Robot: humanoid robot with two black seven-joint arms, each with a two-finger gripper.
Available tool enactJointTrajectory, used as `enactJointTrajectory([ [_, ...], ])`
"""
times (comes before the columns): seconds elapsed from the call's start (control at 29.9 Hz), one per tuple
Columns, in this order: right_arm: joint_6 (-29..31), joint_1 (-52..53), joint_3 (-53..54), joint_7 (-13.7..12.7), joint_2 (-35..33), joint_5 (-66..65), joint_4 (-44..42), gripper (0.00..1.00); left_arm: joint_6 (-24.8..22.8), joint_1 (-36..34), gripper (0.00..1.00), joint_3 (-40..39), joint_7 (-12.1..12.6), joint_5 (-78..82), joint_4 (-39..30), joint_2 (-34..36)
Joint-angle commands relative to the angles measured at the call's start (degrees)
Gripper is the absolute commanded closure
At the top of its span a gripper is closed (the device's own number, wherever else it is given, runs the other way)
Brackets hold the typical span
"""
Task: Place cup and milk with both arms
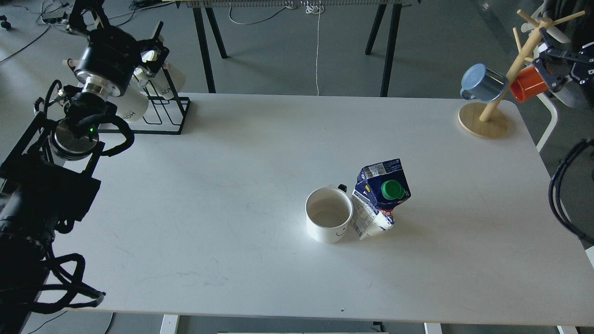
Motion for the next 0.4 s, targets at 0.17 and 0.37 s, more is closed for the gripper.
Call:
enactJointTrajectory([
  [0.17,0.00,13.29,-1.48,-1.73,11.00,1.04,-16.60,0.00,0.22,0.99,0.01,-1.67,0.01,-0.09,-1.66,0.24],
  [0.37,0.00,15.66,-1.74,-1.64,11.45,0.96,-16.61,0.00,0.13,1.08,0.01,-1.67,0.01,-0.17,-2.11,0.77],
])
